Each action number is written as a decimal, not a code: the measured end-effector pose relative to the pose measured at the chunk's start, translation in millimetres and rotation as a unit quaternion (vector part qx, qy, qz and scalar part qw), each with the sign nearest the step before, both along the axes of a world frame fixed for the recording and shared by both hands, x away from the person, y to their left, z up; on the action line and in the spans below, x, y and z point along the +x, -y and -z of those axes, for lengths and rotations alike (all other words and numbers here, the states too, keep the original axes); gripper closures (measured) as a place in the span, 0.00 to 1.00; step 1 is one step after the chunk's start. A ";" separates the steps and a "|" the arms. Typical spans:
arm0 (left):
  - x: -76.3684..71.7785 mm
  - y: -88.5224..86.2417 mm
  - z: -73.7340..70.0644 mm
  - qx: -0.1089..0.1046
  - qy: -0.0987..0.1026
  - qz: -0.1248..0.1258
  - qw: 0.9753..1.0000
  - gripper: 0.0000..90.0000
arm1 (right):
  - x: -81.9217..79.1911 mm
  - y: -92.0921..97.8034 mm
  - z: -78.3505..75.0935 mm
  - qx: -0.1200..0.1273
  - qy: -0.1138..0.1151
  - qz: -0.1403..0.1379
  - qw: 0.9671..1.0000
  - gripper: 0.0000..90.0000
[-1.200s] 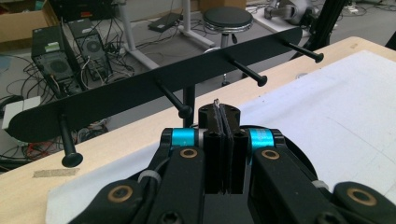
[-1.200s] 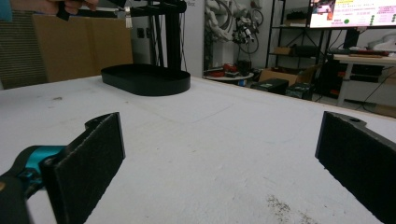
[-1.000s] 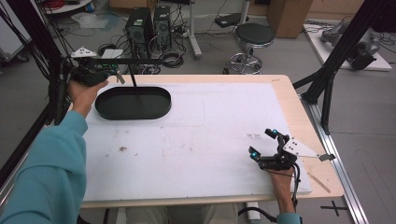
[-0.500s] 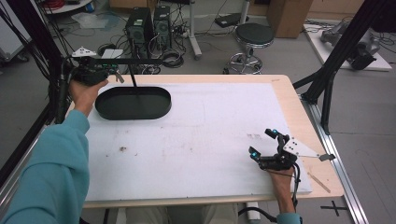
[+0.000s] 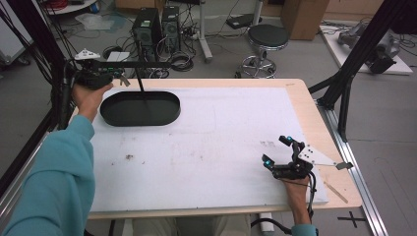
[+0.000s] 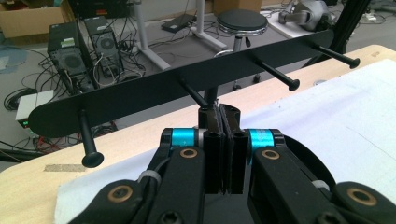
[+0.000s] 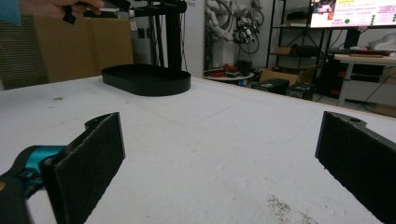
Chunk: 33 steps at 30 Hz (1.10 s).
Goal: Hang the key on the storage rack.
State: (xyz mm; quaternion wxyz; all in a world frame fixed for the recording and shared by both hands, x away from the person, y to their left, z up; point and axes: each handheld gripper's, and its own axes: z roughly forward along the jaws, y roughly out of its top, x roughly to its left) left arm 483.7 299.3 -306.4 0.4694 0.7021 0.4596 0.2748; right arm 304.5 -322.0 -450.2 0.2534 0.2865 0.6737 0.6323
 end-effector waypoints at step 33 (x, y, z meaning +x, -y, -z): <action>-33.7 2.9 2.9 -0.017 0.059 0.099 0.993 0.11 | -0.4 -0.5 -0.1 -0.002 0.000 -0.001 1.000 0.01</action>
